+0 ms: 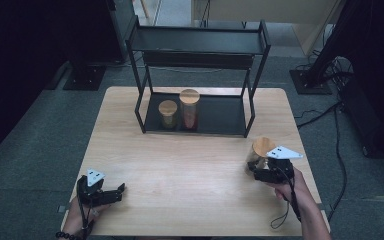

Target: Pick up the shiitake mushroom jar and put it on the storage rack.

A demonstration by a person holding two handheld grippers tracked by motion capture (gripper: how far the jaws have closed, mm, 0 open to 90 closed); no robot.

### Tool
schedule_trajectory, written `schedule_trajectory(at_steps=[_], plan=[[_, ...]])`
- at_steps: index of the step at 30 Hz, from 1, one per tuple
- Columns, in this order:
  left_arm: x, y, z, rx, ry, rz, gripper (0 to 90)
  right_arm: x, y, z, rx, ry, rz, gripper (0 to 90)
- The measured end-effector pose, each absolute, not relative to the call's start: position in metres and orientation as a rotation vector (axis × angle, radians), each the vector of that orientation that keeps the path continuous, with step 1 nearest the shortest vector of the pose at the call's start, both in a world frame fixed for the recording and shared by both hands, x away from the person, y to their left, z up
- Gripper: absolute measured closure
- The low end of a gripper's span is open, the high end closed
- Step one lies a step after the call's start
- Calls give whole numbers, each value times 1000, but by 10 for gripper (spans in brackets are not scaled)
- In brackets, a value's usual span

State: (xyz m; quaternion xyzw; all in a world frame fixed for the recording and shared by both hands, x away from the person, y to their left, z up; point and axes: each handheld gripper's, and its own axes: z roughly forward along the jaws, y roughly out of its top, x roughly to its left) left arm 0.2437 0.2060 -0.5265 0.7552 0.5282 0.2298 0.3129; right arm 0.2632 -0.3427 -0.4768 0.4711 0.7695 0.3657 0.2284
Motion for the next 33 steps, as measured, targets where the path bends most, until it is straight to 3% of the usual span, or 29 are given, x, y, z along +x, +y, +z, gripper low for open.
schedule_trajectory(at_steps=[33], plan=[[244, 205, -527, 1994, 1383, 604, 0, 283, -302, -460, 1244, 2146, 1048, 250]])
